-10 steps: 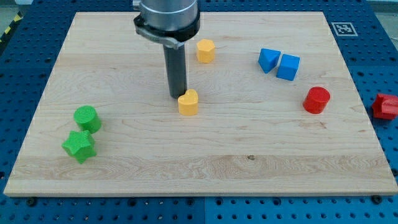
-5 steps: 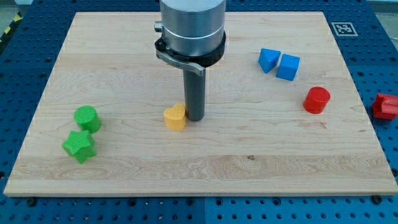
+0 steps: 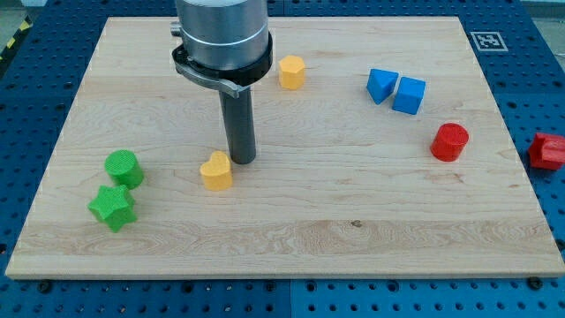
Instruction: Move the yellow heart towards the bottom left
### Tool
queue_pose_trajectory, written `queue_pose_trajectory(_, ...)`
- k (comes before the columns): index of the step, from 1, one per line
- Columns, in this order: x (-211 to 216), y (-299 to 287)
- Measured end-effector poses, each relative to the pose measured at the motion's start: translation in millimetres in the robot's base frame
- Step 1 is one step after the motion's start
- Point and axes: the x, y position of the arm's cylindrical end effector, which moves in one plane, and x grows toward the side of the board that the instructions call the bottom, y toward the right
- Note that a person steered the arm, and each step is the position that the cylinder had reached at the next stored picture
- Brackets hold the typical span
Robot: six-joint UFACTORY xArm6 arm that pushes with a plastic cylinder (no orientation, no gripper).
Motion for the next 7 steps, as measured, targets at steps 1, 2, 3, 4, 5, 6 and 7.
queue_pose_trajectory(1,0.4,-9.8)
queue_pose_trajectory(2,0.4,-22.3)
queue_pose_trajectory(3,4.3,-24.8)
queue_pose_trajectory(4,24.3,-24.8)
queue_pose_trajectory(5,34.9,-31.5)
queue_pose_trajectory(6,38.1,-47.8)
queue_pose_trajectory(7,38.6,-59.8)
